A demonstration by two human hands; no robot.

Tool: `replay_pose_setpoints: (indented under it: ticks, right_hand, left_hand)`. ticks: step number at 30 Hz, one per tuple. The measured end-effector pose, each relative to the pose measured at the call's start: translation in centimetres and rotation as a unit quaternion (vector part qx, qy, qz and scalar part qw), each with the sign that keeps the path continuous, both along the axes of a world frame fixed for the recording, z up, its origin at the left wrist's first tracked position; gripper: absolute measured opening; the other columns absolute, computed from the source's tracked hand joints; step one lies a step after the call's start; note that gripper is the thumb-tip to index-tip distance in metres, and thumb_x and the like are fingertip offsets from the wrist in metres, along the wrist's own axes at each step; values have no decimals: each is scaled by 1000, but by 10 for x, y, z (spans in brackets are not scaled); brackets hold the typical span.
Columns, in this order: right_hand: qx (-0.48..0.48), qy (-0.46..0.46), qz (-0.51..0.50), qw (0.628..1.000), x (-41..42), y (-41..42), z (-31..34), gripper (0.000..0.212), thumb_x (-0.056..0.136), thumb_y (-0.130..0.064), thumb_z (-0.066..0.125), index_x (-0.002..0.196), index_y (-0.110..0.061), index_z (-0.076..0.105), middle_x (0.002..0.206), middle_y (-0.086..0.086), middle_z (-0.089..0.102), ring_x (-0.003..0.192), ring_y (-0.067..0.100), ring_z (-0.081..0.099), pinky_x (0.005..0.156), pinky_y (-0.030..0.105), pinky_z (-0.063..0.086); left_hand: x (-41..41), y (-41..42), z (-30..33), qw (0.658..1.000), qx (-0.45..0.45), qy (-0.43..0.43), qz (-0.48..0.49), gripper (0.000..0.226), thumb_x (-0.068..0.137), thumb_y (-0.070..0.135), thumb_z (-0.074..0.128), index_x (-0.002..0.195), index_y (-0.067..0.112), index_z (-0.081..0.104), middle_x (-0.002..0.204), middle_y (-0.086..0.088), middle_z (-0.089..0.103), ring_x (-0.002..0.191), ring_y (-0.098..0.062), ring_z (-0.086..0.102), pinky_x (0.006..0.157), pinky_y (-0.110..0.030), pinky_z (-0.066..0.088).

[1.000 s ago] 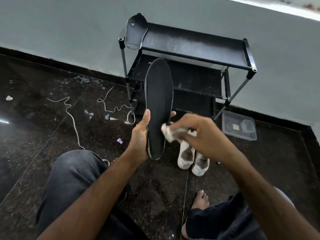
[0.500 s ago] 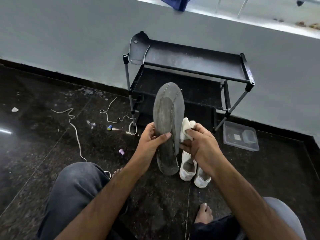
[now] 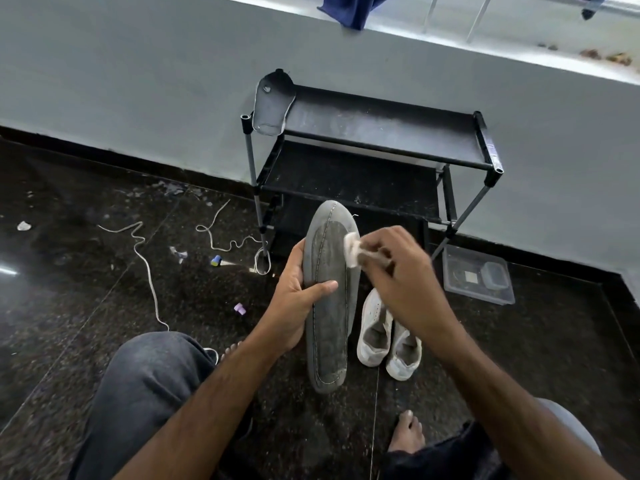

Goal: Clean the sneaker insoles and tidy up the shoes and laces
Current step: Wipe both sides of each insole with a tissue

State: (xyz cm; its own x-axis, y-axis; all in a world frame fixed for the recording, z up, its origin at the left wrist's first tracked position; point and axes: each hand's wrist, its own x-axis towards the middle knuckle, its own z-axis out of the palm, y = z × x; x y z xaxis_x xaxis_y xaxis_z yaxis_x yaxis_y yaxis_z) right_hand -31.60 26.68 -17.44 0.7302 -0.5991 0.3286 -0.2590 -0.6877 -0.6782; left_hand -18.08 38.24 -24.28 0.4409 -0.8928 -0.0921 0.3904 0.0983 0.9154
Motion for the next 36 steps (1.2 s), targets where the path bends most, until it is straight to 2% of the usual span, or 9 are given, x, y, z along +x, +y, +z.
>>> replay_pose_setpoints:
  ticks: [3, 7, 15, 20, 23, 25, 29, 31, 36]
  right_hand:
    - [-214, 92, 106, 967, 8, 6, -5, 22, 101, -25, 55, 121, -25, 63, 102, -12, 55, 91, 7, 53, 82, 30, 47]
    - [-465, 128, 218, 849, 13, -19, -8, 34, 99, -19, 56, 133, -19, 62, 103, -2, 58, 86, 17, 54, 73, 33, 42]
    - [-201, 54, -10, 978, 24, -79, 19, 16, 95, -22, 69, 108, -20, 78, 87, -2, 70, 79, 14, 61, 75, 40, 55]
    - [-287, 83, 191, 935, 24, -6, 8, 15, 98, -21, 64, 107, -18, 76, 93, -1, 61, 82, 11, 53, 74, 26, 44]
    - [-342, 92, 230, 907, 24, -7, 5, 24, 94, -18, 67, 117, -20, 73, 97, -1, 62, 86, 16, 58, 76, 33, 47]
    - [-366, 120, 204, 900, 28, -25, 9, 20, 95, -20, 66, 114, -24, 72, 94, -3, 62, 86, 13, 56, 77, 32, 42]
    - [-267, 113, -10, 957, 34, -73, 22, 15, 96, -18, 67, 103, -24, 78, 91, -5, 63, 86, 19, 61, 79, 37, 44]
    - [-253, 77, -12, 964, 34, -67, 25, 16, 96, -21, 65, 105, -23, 77, 92, -7, 63, 87, 15, 58, 81, 40, 47]
    - [-426, 107, 199, 876, 35, -14, 15, 28, 96, -25, 60, 123, -21, 67, 105, -2, 59, 99, 18, 51, 83, 35, 39]
  left_hand:
    - [-3, 1, 1, 999, -30, 22, -32, 79, 90, -12, 58, 152, 31, 35, 136, -16, 61, 117, -33, 63, 93, -47, 57]
    - [-2, 1, 3, 998, -41, 22, -47, 84, 89, -21, 52, 155, 28, 32, 143, -20, 54, 125, -33, 59, 97, -46, 56]
    - [5, 4, -1, 999, -28, 30, -25, 86, 81, -9, 63, 151, 34, 37, 143, -14, 56, 126, -29, 59, 92, -40, 56]
    - [0, 1, 1, 996, -66, 49, -37, 80, 88, -19, 53, 149, 32, 41, 136, -16, 60, 119, -28, 63, 94, -40, 58]
    - [-3, 1, 3, 997, -61, 19, -31, 76, 92, -15, 55, 152, 27, 36, 140, -17, 58, 126, -30, 60, 99, -40, 55]
    - [-2, 1, 3, 999, -47, -3, -27, 76, 91, -14, 58, 153, 25, 36, 143, -19, 55, 129, -31, 57, 99, -41, 54]
    - [-1, 3, 1, 999, -23, -34, -12, 79, 84, -6, 64, 150, 30, 40, 142, -10, 56, 132, -29, 55, 99, -44, 54]
    - [1, 3, 1, 999, -20, -34, -17, 80, 86, -9, 63, 151, 30, 38, 143, -11, 55, 132, -30, 56, 100, -47, 54]
    - [0, 3, 1, 999, -28, -25, -28, 78, 89, -19, 56, 149, 29, 39, 132, -16, 62, 117, -30, 63, 94, -44, 56]
